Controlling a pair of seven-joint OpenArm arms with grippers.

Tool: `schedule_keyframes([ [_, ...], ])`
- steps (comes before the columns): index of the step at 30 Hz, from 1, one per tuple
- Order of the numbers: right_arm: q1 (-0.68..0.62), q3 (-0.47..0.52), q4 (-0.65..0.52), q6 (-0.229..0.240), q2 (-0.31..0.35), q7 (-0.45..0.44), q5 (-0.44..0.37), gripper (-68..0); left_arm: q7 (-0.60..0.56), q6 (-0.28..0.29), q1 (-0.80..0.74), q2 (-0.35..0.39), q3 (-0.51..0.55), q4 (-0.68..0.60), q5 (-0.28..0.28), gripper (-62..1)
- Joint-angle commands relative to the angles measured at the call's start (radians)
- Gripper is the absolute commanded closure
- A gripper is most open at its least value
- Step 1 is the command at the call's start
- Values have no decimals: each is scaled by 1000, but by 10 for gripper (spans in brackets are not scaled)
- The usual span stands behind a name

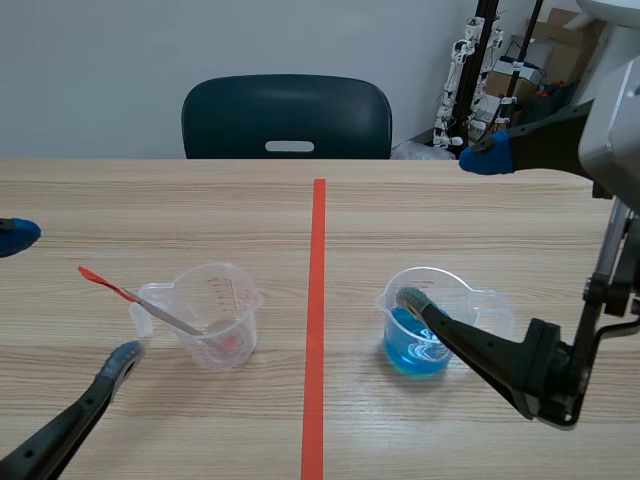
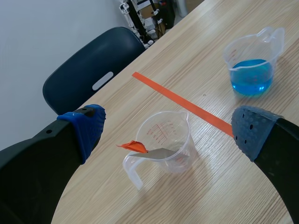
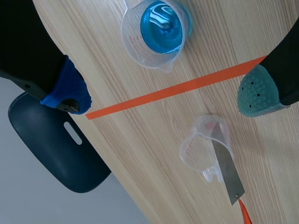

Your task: Do the redox reaction experiment. lift the metal plate out of the left beaker

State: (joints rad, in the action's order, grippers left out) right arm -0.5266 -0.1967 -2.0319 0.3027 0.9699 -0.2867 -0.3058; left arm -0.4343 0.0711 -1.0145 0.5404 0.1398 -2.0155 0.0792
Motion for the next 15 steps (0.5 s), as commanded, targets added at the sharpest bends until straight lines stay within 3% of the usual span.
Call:
schedule_keyframes([
  [1,12,-20,-8,-3,-1,-18,-11,-679,-10,-5,-2,3,6,-8,-8,-568],
  [8,60,-106,10,-11,-2,-14,-10,-679,-1,23,-7,-28,6,53,-15,-568],
  [15,173,-233,63,-26,-56,4,37,-679,-208,76,33,-132,5,278,-63,-568],
])
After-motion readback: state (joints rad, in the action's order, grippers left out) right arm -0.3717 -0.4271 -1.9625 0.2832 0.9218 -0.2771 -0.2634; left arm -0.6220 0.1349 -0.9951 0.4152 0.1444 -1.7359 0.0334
